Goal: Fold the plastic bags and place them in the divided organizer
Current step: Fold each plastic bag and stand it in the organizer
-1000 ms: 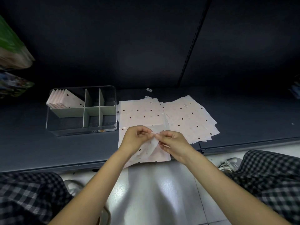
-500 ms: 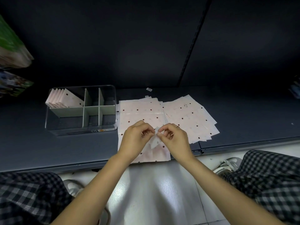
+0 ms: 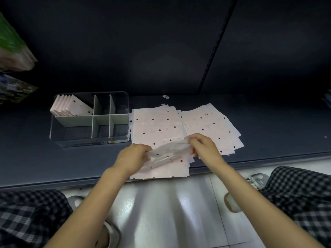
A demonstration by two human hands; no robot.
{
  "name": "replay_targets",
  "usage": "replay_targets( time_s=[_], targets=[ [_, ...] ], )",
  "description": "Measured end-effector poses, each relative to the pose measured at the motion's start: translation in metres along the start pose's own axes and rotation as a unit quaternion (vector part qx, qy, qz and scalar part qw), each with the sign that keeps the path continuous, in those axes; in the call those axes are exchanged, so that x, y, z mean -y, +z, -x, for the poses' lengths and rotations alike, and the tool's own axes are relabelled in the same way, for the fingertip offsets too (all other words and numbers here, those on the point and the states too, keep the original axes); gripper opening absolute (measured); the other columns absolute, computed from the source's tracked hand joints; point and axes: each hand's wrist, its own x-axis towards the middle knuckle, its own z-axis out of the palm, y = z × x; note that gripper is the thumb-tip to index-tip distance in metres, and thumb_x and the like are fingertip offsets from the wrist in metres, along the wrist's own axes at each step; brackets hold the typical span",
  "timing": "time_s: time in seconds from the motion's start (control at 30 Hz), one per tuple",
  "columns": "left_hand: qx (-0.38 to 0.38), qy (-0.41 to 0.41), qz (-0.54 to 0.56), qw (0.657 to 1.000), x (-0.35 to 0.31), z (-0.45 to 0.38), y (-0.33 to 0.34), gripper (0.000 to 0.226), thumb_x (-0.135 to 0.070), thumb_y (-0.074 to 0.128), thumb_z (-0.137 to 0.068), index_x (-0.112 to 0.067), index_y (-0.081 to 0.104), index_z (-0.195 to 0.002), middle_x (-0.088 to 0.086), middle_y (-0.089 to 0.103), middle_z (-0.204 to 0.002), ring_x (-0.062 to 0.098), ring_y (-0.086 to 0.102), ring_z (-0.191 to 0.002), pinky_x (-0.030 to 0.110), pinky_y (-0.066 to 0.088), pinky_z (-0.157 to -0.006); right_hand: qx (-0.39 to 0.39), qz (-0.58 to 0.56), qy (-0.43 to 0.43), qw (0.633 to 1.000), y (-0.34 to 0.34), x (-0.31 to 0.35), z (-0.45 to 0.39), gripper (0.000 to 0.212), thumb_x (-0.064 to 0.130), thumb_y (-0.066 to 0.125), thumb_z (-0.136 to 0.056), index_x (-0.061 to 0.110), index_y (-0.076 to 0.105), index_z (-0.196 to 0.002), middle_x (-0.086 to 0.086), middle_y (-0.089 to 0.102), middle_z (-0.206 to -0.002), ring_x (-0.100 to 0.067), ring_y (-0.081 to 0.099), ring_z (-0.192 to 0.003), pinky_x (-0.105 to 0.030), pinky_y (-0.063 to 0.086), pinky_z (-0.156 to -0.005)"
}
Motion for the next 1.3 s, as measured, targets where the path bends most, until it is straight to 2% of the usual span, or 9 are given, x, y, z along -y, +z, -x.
replay_targets(
  time_s=[0.1, 0.2, 0.27, 0.4, 0.53, 0.73, 0.87, 1.07, 1.3],
  targets=[
    [0.013, 0.006, 0.05, 0.999, 0.007, -0.003, -0.008, 0.015, -0.015, 0.058, -0.089, -0.027, 0.065, -0.089, -0.007, 0.062, -0.081, 0.021, 0.054, -0.082, 0.029, 0.04, -0.063, 0.126, 0.073, 0.006, 0.989, -0.02, -0.014, -0.006, 0.026, 0.041, 0.068, -0.08, 0.037, 0.061, -0.105, 0.008, 0.052, -0.094, -0.006, 0.047, -0.078, -0.018, 0.039, -0.074],
    [0.037, 0.013, 0.098, 0.994, 0.012, -0.004, -0.011, 0.019, -0.013, 0.059, -0.09, -0.03, 0.064, -0.083, -0.007, 0.063, -0.08, 0.02, 0.056, -0.082, 0.031, 0.046, -0.072, 0.11, 0.082, -0.02, 0.99, -0.021, -0.028, -0.007, 0.029, 0.02, 0.079, -0.074, 0.019, 0.063, -0.098, 0.012, 0.051, -0.113, -0.001, 0.05, -0.094, -0.012, 0.04, -0.082],
    [0.059, 0.017, 0.126, 0.99, 0.017, -0.006, -0.011, 0.014, -0.011, 0.061, -0.09, -0.02, 0.063, -0.078, 0.002, 0.063, -0.081, 0.025, 0.056, -0.083, 0.033, 0.046, -0.076, 0.088, 0.02, -0.026, 0.996, -0.016, -0.029, -0.008, 0.015, 0.017, 0.073, -0.08, 0.01, 0.06, -0.074, 0.006, 0.059, -0.098, -0.002, 0.054, -0.081, -0.013, 0.042, -0.077],
    [0.116, 0.019, 0.167, 0.979, 0.027, -0.011, -0.017, 0.011, -0.012, 0.061, -0.09, -0.014, 0.065, -0.08, 0.007, 0.067, -0.088, 0.022, 0.06, -0.086, 0.033, 0.046, -0.08, 0.11, -0.061, -0.028, 0.992, -0.01, -0.027, -0.009, 0.032, 0.024, 0.063, -0.088, 0.01, 0.054, -0.061, 0.005, 0.043, -0.059, -0.004, 0.039, -0.058, -0.011, 0.034, -0.058],
    [0.156, -0.003, 0.174, 0.972, 0.034, -0.017, -0.015, 0.011, -0.02, 0.064, -0.088, -0.027, 0.066, -0.096, -0.008, 0.066, -0.107, 0.013, 0.058, -0.105, 0.033, 0.046, -0.094, 0.077, -0.124, -0.038, 0.988, 0.004, -0.028, -0.011, 0.01, 0.014, 0.065, -0.087, 0.013, 0.07, -0.078, -0.009, 0.067, -0.075, -0.008, 0.058, -0.071, -0.015, 0.046, -0.073],
    [-0.103, 0.055, 0.24, 0.964, -0.016, -0.023, 0.001, 0.022, -0.039, 0.072, -0.079, -0.035, 0.065, -0.099, -0.023, 0.056, -0.101, 0.005, 0.051, -0.1, 0.028, 0.043, -0.087, 0.052, -0.092, -0.051, 0.993, 0.024, -0.031, -0.015, 0.013, 0.013, 0.065, -0.087, 0.017, 0.069, -0.076, 0.013, 0.055, -0.053, -0.001, 0.044, -0.053, -0.012, 0.034, -0.057],
    [-0.136, 0.127, 0.183, 0.965, -0.047, -0.024, 0.013, 0.02, -0.036, 0.07, -0.081, -0.028, 0.069, -0.1, -0.014, 0.061, -0.101, 0.007, 0.049, -0.096, 0.017, 0.033, -0.078, 0.057, -0.058, -0.048, 0.996, 0.033, -0.028, -0.011, 0.015, 0.011, 0.065, -0.086, 0.019, 0.069, -0.074, -0.006, 0.055, -0.062, -0.013, 0.043, -0.061, -0.024, 0.033, -0.062],
    [-0.142, 0.111, 0.142, 0.973, -0.049, -0.028, 0.018, 0.006, -0.029, 0.066, -0.086, -0.024, 0.069, -0.087, -0.013, 0.059, -0.096, 0.008, 0.043, -0.093, 0.018, 0.028, -0.073, 0.067, -0.018, -0.049, 0.996, 0.035, -0.021, -0.007, 0.009, 0.015, 0.066, -0.085, 0.014, 0.071, -0.077, -0.028, 0.054, -0.07, -0.016, 0.043, -0.066, -0.028, 0.034, -0.066],
    [-0.059, 0.061, 0.319, 0.944, -0.047, -0.03, 0.008, 0.026, -0.014, 0.068, -0.083, -0.033, 0.051, -0.08, -0.012, 0.061, -0.07, 0.002, 0.048, -0.075, 0.022, 0.043, -0.065, 0.062, -0.004, -0.059, 0.996, 0.033, -0.023, -0.006, 0.012, 0.017, 0.069, -0.084, 0.007, 0.068, -0.078, -0.025, 0.057, -0.071, -0.016, 0.045, -0.066, -0.029, 0.035, -0.066]
  ],
)
